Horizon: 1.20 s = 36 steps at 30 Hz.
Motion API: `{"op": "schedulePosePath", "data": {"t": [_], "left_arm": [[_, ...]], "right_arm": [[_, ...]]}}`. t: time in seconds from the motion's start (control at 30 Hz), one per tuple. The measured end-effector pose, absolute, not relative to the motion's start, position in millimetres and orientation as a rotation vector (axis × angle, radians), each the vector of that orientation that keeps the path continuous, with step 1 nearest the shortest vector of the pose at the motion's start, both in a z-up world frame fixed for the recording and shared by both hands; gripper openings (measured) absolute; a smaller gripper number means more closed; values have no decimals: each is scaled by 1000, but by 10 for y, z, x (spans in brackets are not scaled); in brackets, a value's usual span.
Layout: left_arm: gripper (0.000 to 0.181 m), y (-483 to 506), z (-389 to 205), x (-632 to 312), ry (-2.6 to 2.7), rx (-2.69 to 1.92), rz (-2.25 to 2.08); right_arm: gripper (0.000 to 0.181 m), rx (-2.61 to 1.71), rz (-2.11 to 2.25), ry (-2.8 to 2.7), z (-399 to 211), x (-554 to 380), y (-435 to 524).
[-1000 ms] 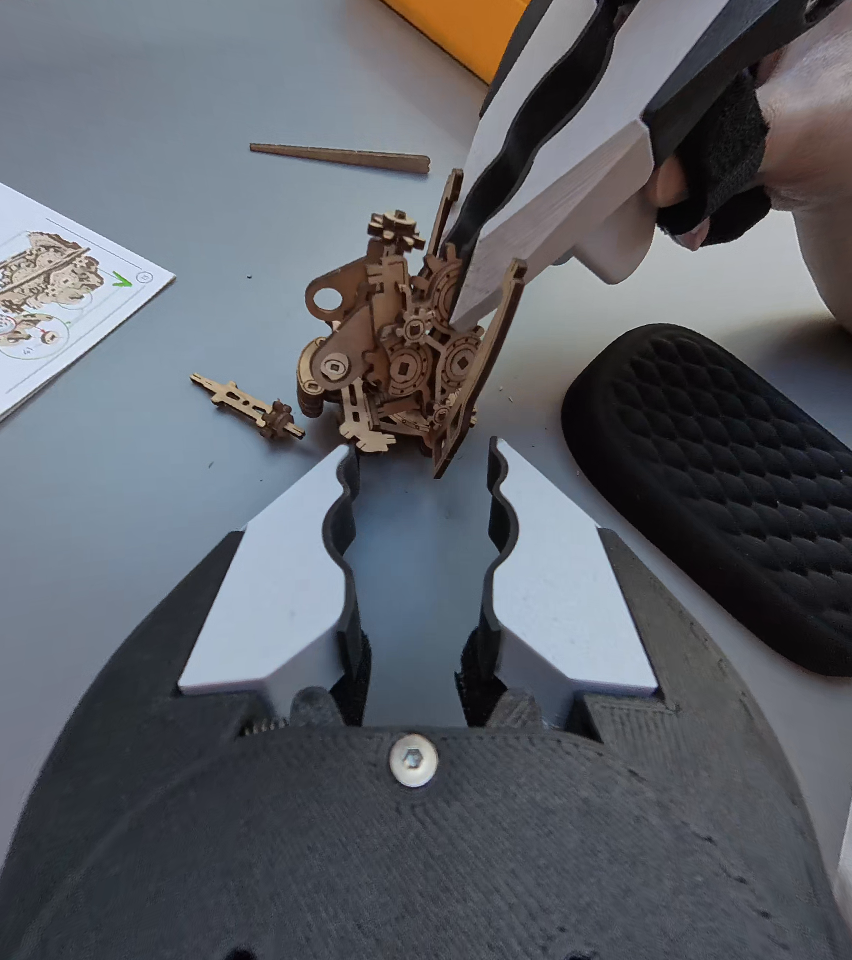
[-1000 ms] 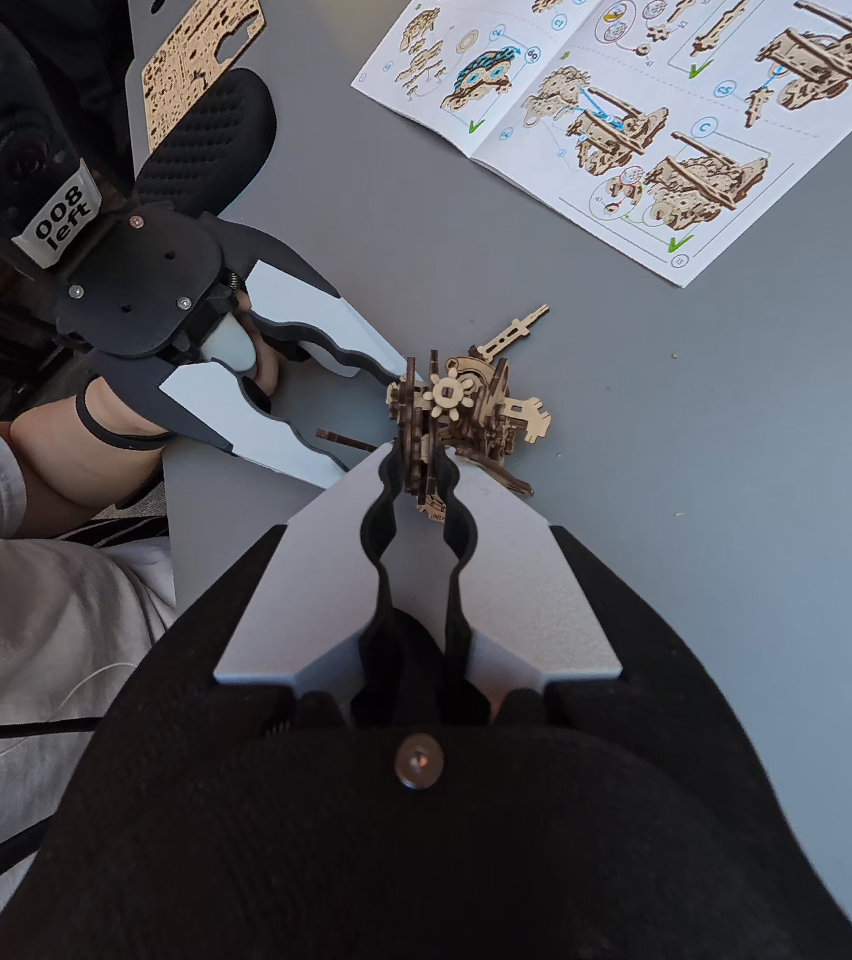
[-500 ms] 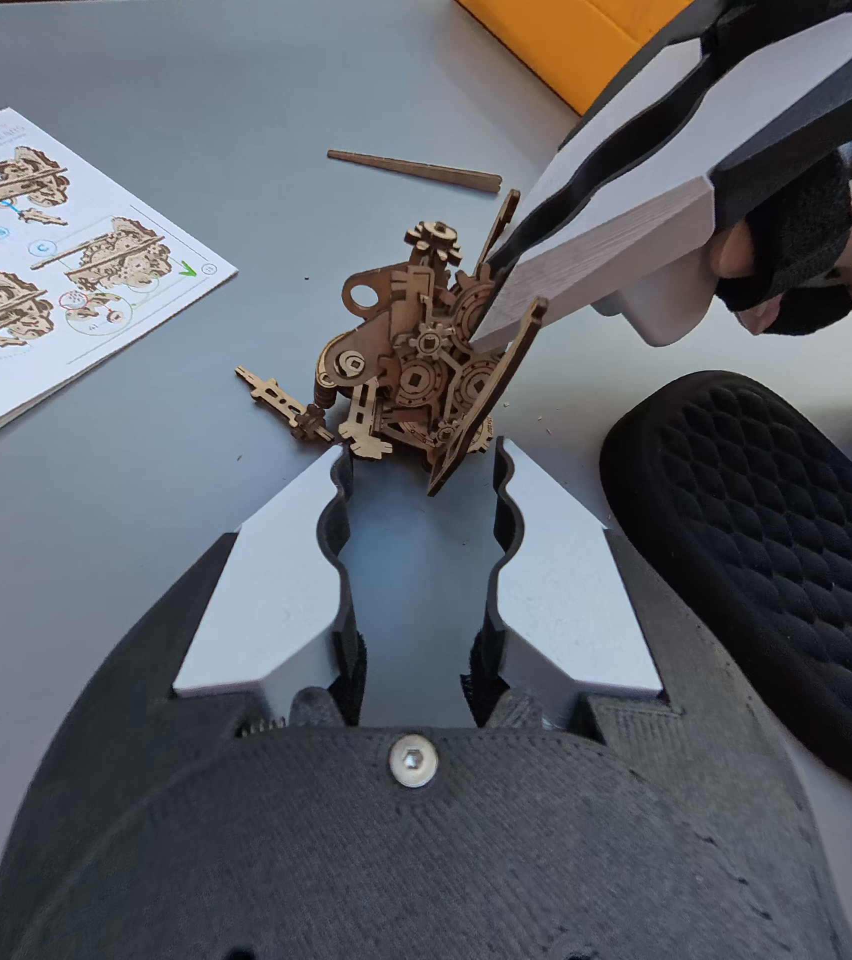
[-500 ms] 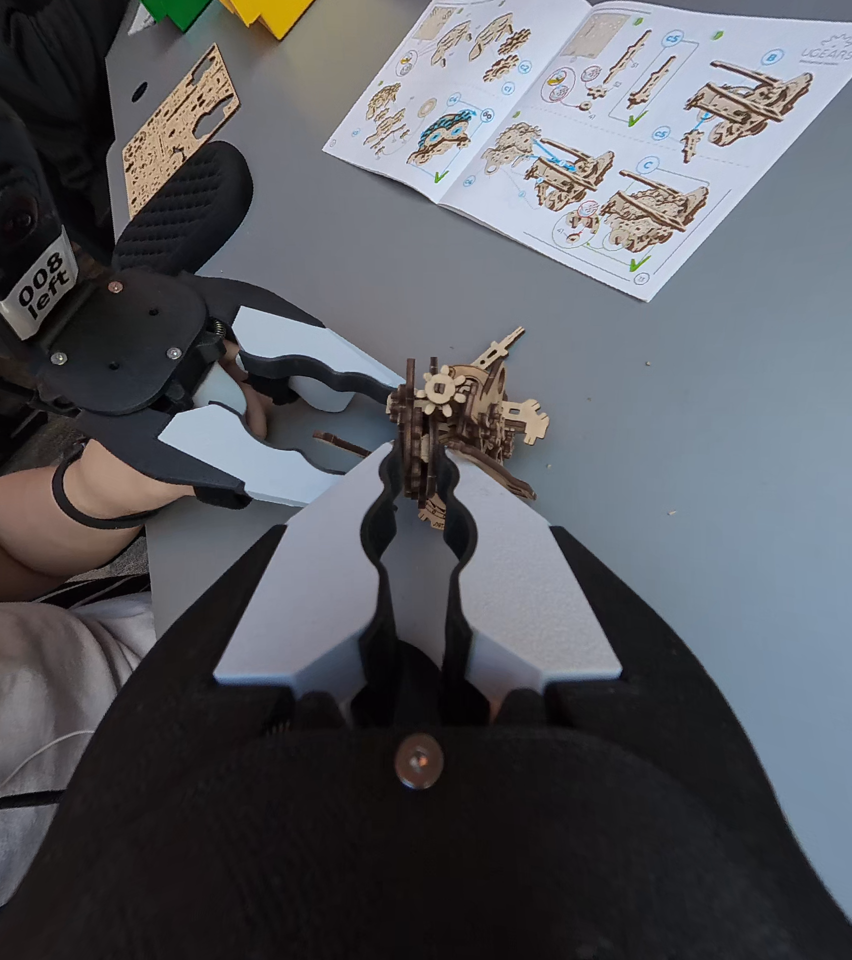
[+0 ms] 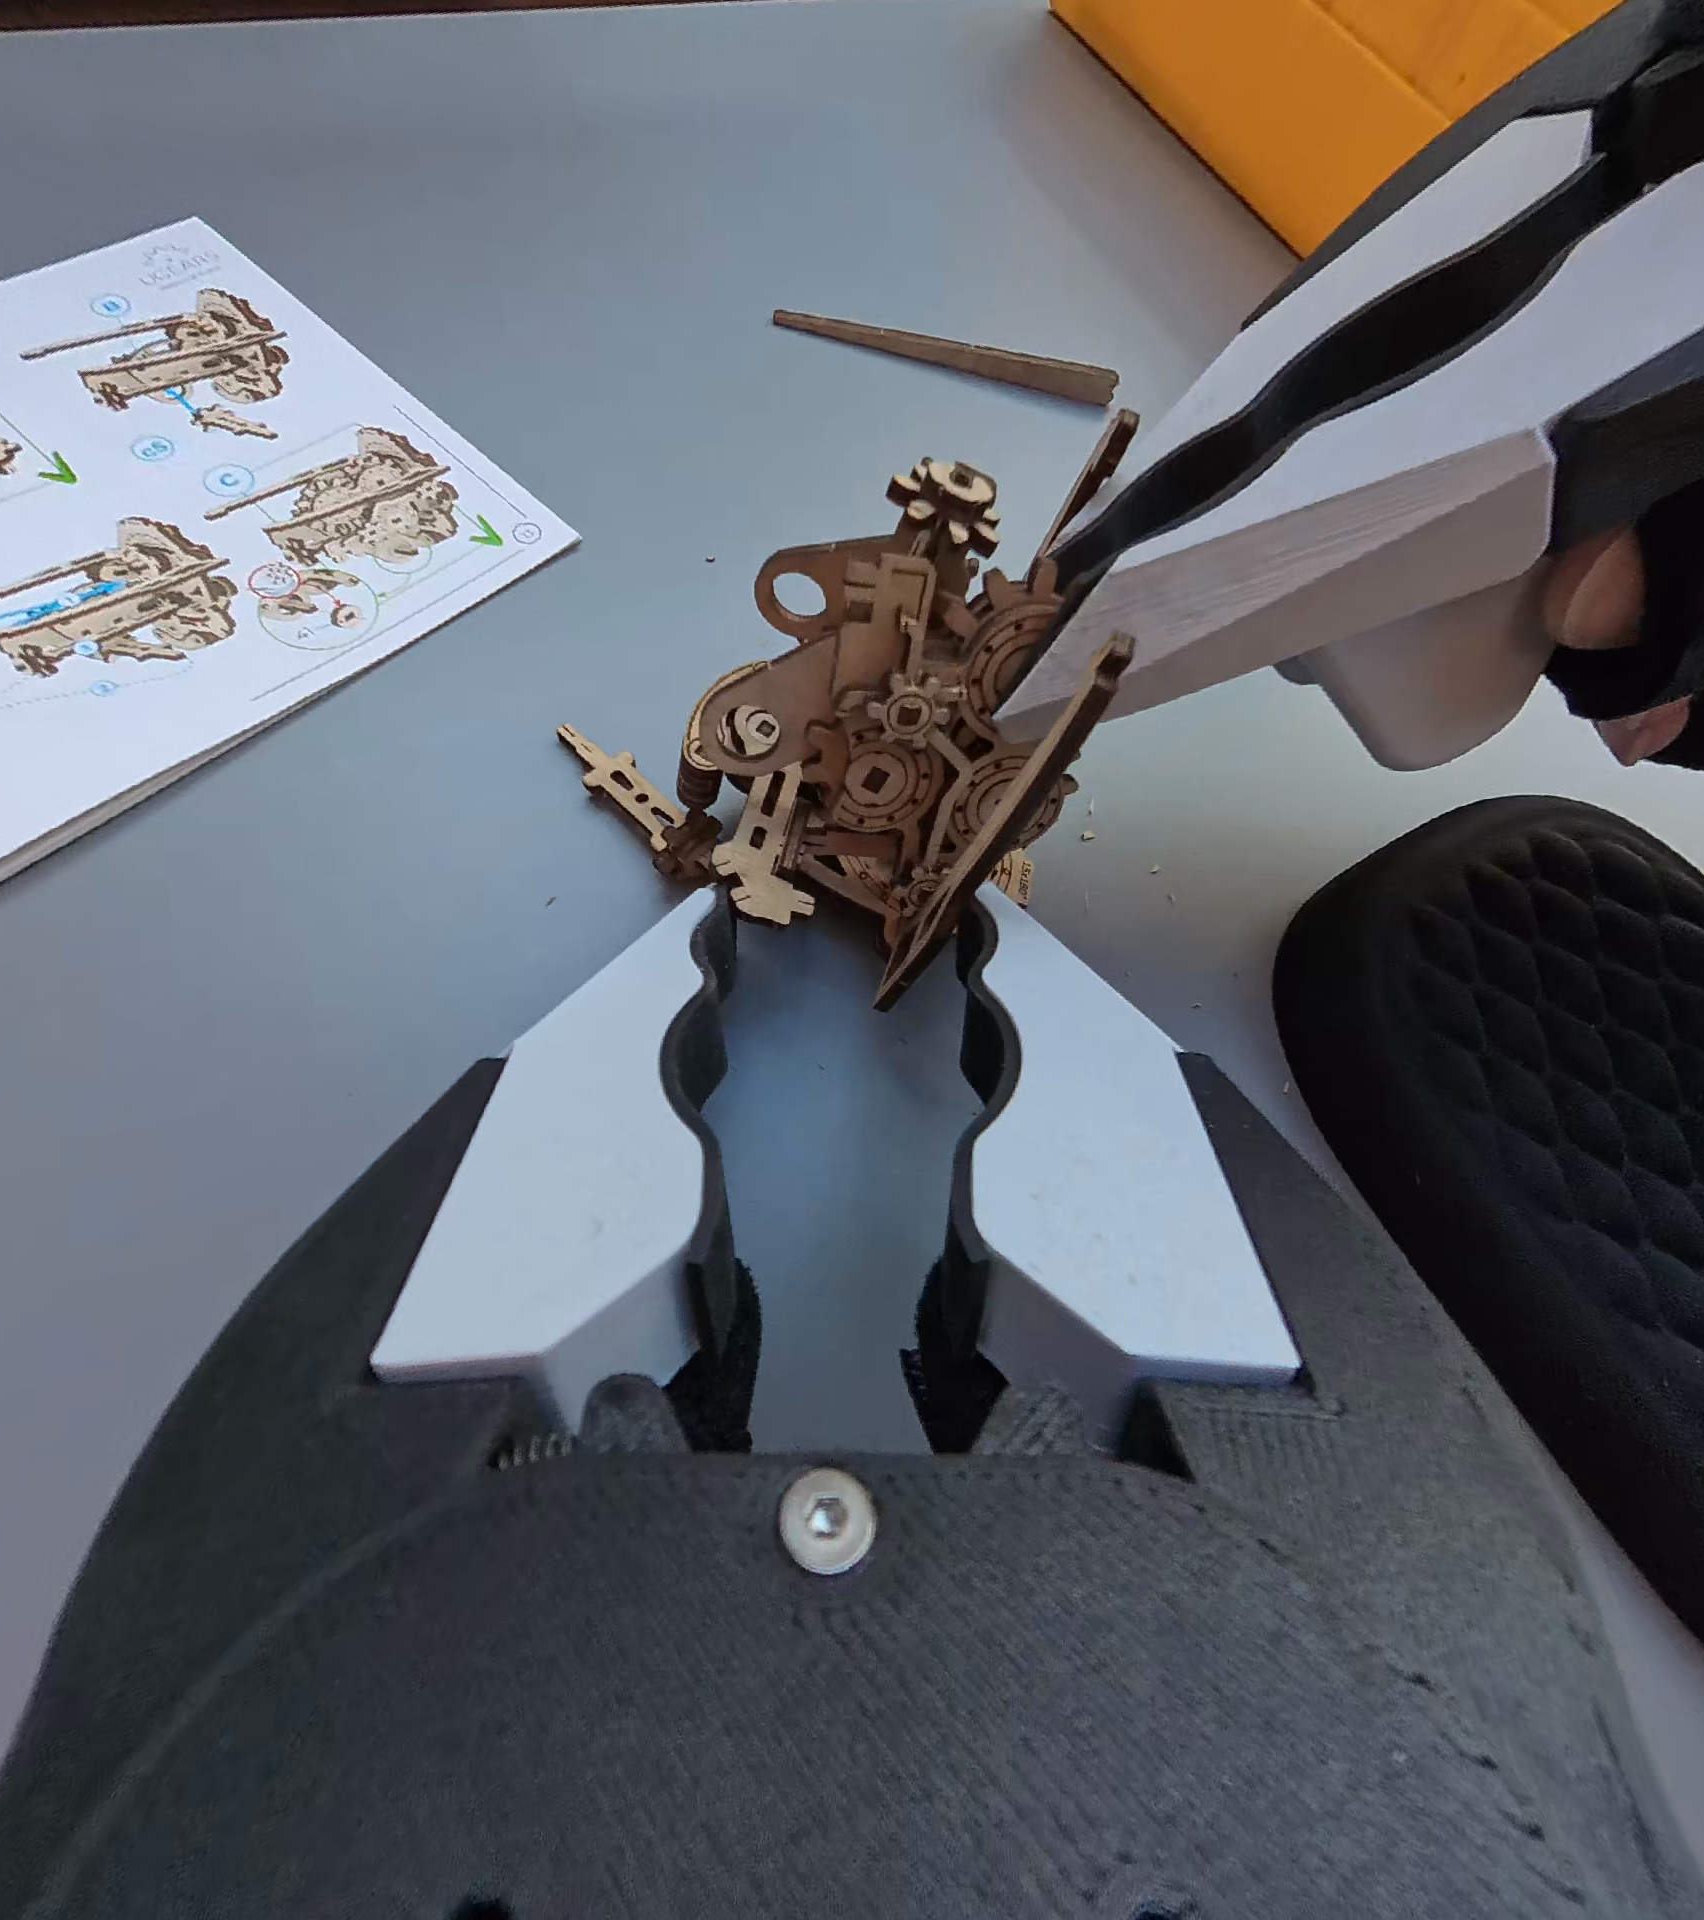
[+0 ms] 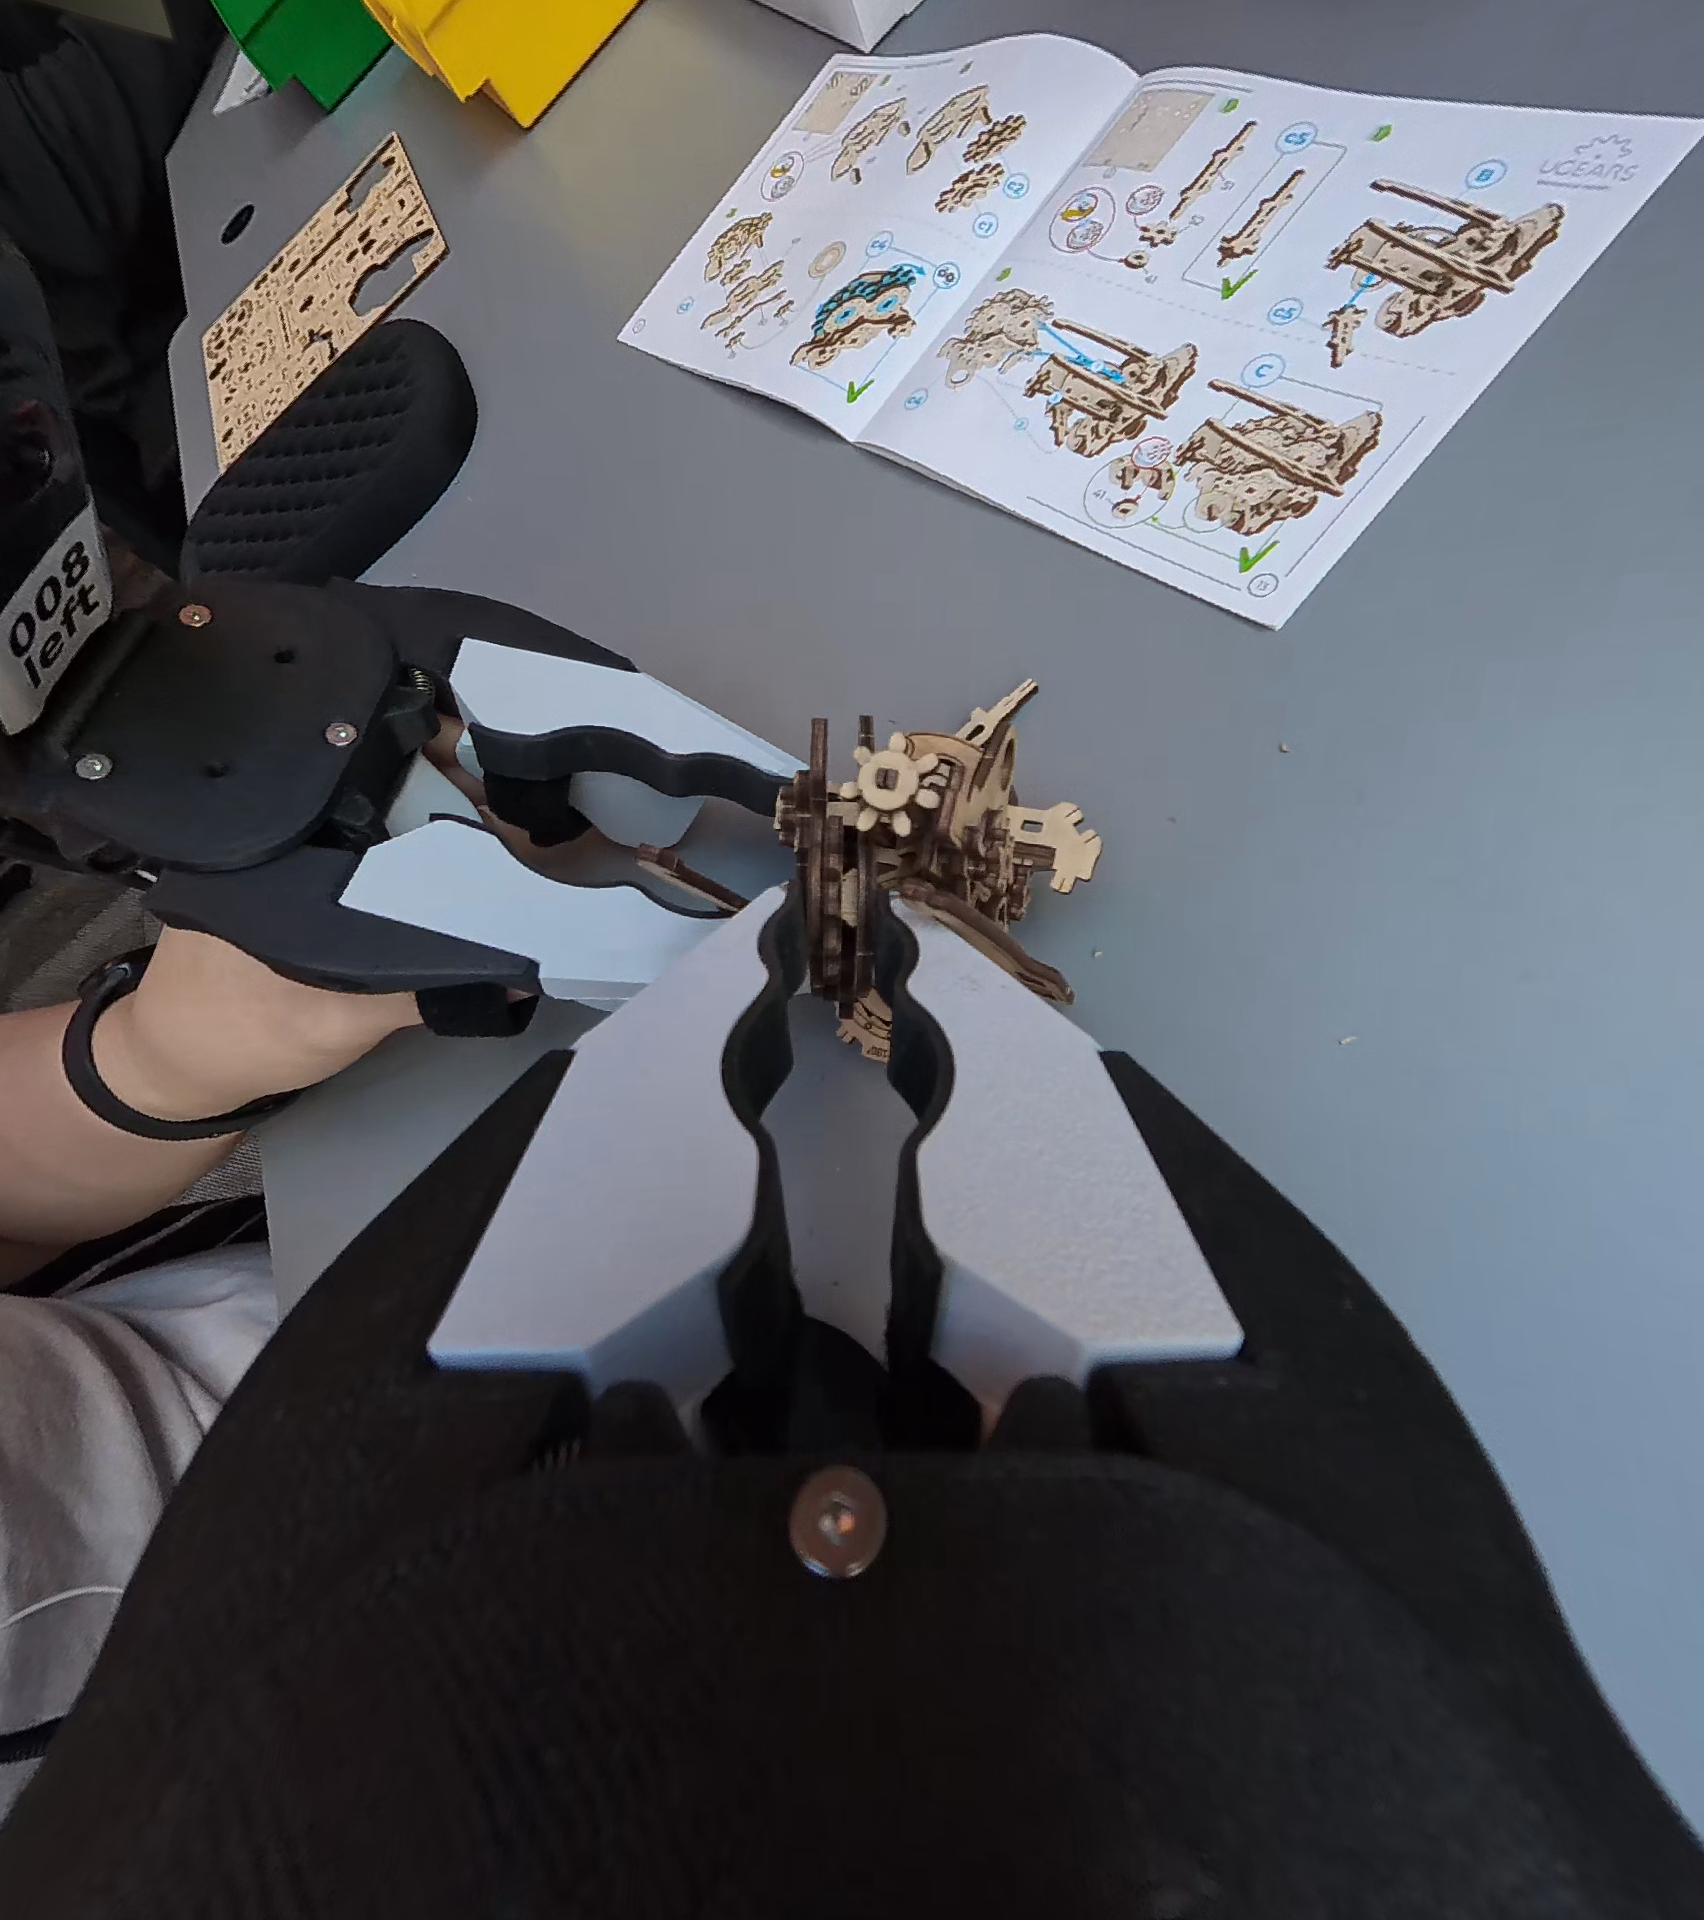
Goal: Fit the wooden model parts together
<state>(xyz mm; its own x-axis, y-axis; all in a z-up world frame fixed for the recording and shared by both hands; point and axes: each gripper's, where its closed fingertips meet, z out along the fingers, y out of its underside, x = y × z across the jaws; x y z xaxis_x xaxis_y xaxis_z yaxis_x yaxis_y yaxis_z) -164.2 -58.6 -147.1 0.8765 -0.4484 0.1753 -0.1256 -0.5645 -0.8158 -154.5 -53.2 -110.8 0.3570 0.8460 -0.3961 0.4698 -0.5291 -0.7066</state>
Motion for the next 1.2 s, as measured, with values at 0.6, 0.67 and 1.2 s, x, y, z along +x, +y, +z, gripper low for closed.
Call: {"op": "schedulePosePath", "data": {"t": [0.6,0.67,1.2], "left_arm": [[39,-581,-1489,-1656,422,-2161,-438],[38,-579,-1489,-1659,419,-2161,-437],[52,-748,-1555,-1634,576,-2192,-539]], "right_arm": [[13,-2060,1065,-1305,-1256,-1539,-650],[12,-2055,1071,-1279,-1258,-1542,-645],[11,-2031,1084,-1147,-1240,-1541,-621]]}}
